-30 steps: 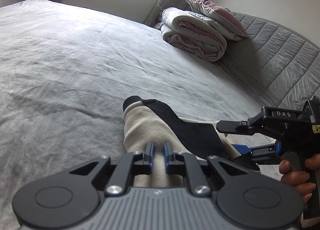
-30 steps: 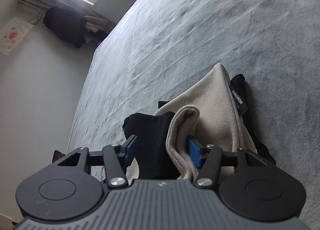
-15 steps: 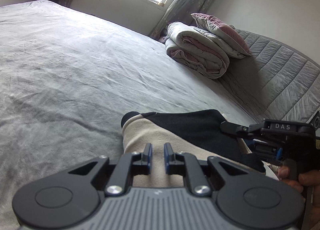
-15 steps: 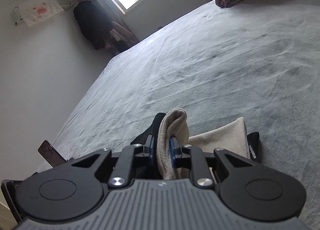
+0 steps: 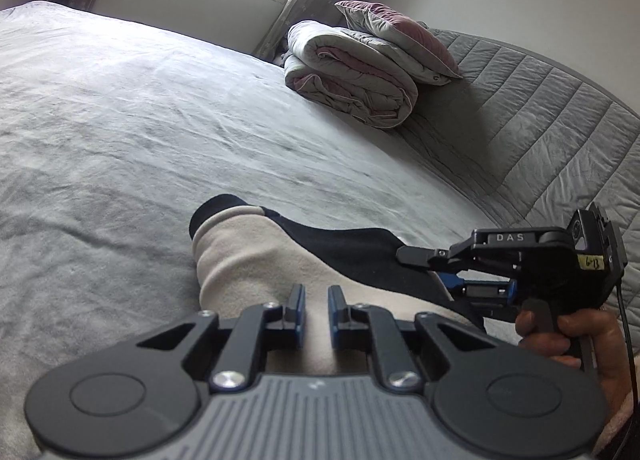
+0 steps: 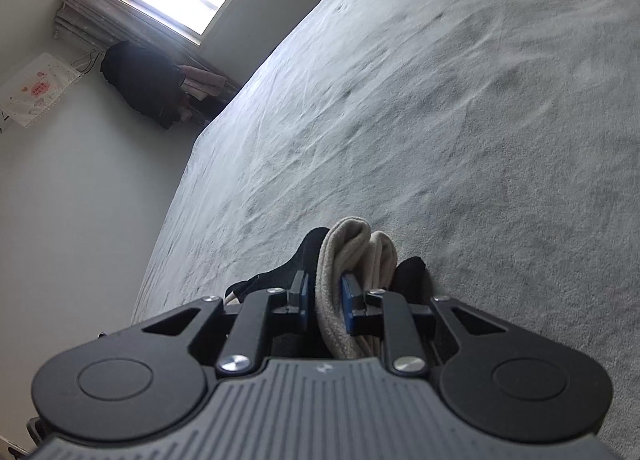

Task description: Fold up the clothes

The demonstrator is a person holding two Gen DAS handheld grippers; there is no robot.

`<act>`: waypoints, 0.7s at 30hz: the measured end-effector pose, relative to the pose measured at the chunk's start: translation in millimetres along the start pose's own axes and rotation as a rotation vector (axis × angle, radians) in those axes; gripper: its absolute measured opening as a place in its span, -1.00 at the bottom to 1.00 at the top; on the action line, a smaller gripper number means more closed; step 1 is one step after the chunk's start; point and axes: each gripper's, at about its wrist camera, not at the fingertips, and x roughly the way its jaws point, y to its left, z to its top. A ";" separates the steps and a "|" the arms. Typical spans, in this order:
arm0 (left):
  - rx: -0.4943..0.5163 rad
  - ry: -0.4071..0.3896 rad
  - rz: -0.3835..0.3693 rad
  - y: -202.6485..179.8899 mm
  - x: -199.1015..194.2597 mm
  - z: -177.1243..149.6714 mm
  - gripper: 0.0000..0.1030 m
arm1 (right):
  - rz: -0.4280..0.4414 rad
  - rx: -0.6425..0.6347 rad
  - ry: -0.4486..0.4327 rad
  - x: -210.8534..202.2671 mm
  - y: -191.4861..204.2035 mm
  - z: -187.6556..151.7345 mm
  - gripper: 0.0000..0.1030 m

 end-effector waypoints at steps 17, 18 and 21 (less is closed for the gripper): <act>0.091 0.022 -0.014 -3.8 1.6 -8.7 -0.79 | -0.126 -0.376 -0.011 -6.0 49.6 -28.5 -0.27; 0.092 0.023 -0.014 -3.7 1.5 -8.6 -0.79 | -0.129 -0.373 -0.001 -2.3 47.7 -29.5 -0.27; 0.078 0.017 -0.012 -2.1 1.0 -5.6 -0.79 | -0.144 -0.387 0.014 8.5 44.9 -35.5 -0.27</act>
